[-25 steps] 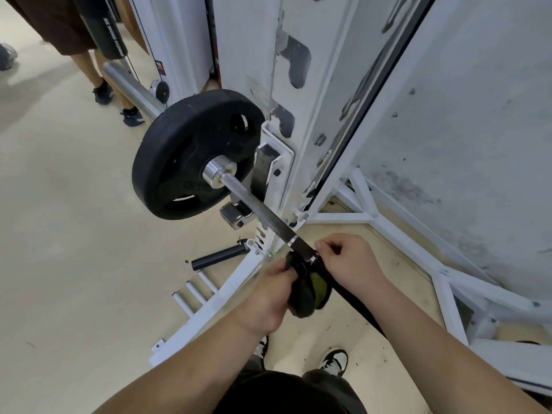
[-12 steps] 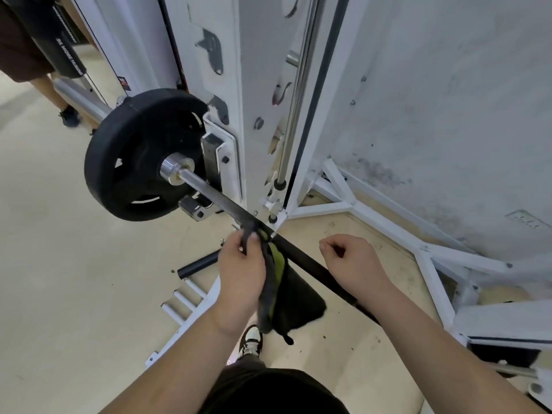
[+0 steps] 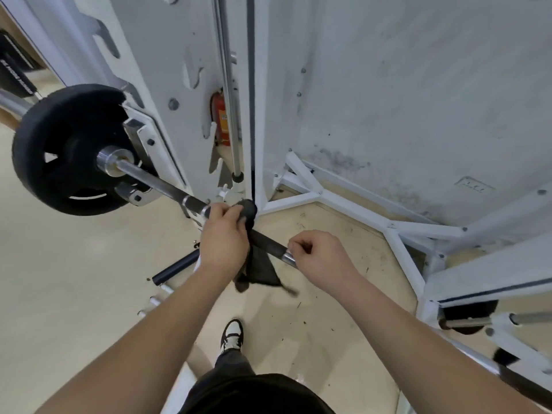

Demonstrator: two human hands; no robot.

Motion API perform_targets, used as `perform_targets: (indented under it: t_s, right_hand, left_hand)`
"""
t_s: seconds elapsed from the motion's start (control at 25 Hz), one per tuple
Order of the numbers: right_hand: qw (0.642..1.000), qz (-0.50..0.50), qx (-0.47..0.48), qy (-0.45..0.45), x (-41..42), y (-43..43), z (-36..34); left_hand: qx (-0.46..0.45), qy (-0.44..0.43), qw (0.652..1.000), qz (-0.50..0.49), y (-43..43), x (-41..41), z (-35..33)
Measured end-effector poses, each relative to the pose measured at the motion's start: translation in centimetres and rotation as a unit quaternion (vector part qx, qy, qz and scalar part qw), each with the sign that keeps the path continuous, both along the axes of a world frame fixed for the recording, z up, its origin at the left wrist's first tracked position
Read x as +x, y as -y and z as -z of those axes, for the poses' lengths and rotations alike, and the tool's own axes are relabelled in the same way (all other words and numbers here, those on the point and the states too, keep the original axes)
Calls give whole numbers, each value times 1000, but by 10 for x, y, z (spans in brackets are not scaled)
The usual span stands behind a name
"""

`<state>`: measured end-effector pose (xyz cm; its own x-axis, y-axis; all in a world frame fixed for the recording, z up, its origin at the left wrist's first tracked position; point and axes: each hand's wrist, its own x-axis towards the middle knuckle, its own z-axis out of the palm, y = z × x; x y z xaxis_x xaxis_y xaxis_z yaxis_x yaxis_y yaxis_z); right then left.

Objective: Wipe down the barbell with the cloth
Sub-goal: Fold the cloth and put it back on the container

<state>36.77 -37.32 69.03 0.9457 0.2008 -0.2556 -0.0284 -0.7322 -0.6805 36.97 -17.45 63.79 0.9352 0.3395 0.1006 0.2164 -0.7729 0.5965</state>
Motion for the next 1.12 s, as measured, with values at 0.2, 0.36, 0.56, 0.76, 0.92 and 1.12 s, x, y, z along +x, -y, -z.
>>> perform_targets:
  t_s: [0.2, 0.36, 0.56, 0.76, 0.92, 1.12]
  right_hand:
    - [999, 33, 5, 26, -25, 29, 2]
    - [995, 82, 55, 24, -52, 58, -8]
    - [974, 57, 194, -107, -84, 46, -1]
    - [876, -25, 411, -252, -107, 24, -14]
    - [922, 4, 367, -125, -133, 5, -18]
    - [945, 26, 309, -103, -158, -32, -27]
  left_hand:
    - [-131, -18, 985, 111, 86, -60, 1]
    - [-475, -128, 871, -19, 85, -109, -5]
    - [-749, -125, 648, -66, 50, -145, -41]
    - [-702, -125, 701, -13, 45, -169, -74]
    - [-503, -145, 850, 59, 38, -186, -91]
    - [-370, -106, 920, 69, -16, -219, -83]
